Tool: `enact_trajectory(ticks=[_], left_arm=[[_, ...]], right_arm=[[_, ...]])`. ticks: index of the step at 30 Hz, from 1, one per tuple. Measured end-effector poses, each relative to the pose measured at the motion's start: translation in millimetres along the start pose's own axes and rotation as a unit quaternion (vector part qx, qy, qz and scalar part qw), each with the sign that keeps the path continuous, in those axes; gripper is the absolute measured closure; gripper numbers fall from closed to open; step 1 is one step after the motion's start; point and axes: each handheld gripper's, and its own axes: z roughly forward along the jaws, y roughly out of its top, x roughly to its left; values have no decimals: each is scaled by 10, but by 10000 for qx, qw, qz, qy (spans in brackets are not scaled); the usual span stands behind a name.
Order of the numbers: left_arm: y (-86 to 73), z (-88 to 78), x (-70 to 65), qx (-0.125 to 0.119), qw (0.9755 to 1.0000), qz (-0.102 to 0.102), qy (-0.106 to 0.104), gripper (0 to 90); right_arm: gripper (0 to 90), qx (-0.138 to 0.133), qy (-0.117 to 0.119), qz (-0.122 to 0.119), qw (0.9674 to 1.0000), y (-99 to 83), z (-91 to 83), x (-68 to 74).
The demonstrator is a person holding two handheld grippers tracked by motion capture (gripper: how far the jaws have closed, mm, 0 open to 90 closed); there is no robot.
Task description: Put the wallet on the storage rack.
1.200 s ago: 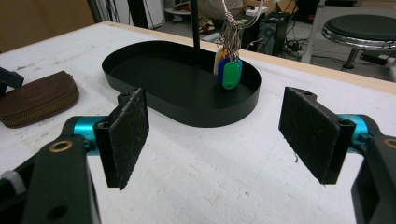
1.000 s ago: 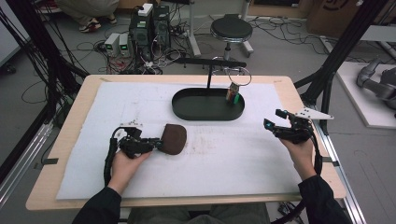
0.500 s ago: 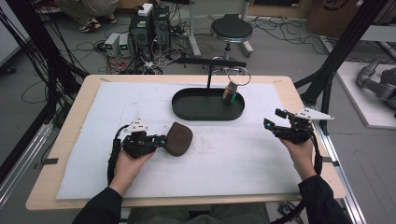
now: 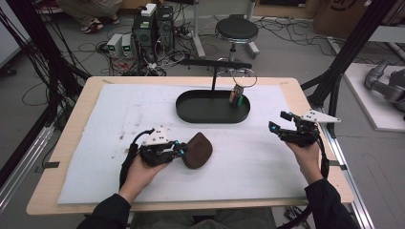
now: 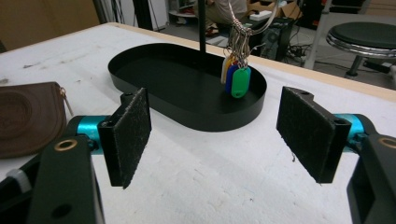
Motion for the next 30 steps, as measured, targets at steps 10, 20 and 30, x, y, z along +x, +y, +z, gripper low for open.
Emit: enact_trajectory(ticks=[10,20,30], left_arm=[[81,81,-136,-74,9986,391,-348,811],[134,109,-232,-224,9956,740,-527,821],[139,112,-265,-276,9916,940,-843,828]], right_arm=[[343,157,676,-314,9971,50,142,197],[390,431,1742,-564,9821,66,404,538],[513,926,2756,-867,9529,-3,707,831]])
